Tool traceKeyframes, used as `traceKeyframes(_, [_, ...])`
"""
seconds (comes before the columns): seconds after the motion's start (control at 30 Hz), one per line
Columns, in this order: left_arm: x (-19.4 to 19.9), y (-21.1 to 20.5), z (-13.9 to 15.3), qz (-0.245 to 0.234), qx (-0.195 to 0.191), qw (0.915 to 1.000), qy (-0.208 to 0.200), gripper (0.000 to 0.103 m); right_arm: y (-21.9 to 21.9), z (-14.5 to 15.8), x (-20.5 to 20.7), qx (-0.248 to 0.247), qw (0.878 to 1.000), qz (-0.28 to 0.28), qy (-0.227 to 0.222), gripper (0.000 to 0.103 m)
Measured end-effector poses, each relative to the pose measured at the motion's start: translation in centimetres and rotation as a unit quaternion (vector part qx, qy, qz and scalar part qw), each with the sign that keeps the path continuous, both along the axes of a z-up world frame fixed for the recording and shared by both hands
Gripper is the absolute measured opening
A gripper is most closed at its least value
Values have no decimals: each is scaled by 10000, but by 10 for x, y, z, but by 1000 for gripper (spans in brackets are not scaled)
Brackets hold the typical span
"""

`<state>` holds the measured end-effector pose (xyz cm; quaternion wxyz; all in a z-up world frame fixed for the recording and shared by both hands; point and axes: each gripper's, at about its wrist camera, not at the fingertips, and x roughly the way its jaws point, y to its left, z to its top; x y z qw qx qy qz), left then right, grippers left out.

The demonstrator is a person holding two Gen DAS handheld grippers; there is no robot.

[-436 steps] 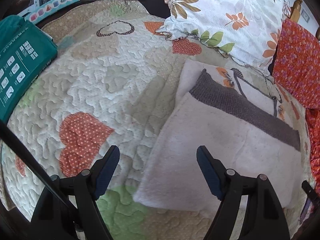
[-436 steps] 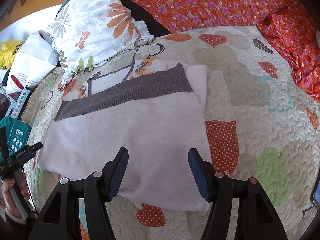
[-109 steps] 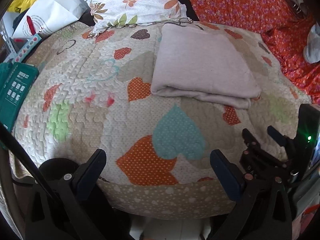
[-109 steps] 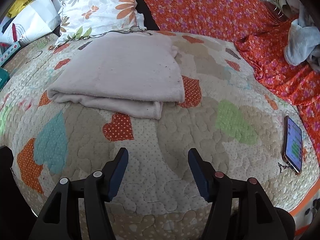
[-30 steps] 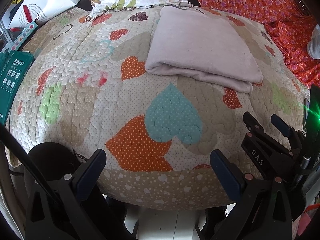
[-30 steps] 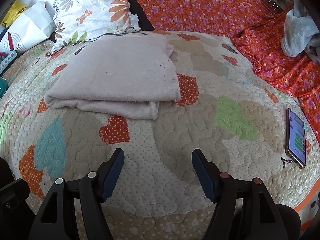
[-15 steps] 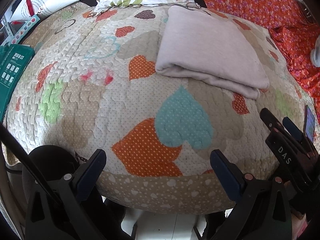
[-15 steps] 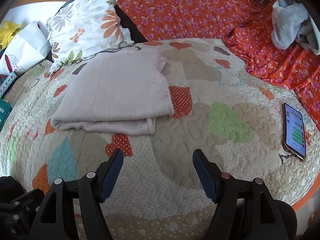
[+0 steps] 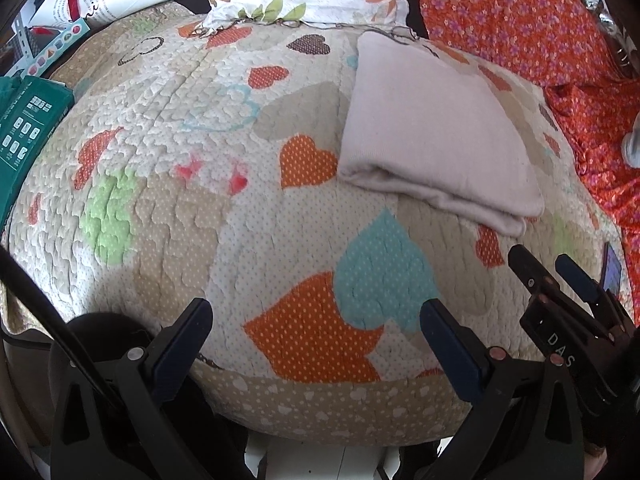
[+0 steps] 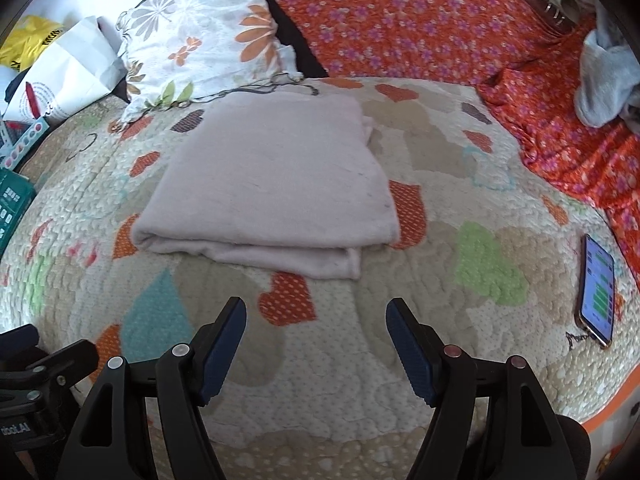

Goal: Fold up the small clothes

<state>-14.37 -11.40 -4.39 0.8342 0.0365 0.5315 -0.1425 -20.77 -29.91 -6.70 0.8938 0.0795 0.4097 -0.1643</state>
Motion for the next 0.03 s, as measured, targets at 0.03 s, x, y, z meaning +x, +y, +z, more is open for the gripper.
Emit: traceKeyframes(0.03, [3, 1, 1, -8, -30, 10000, 8, 103, -2, 1, 5, 33, 10000, 30, 13, 77])
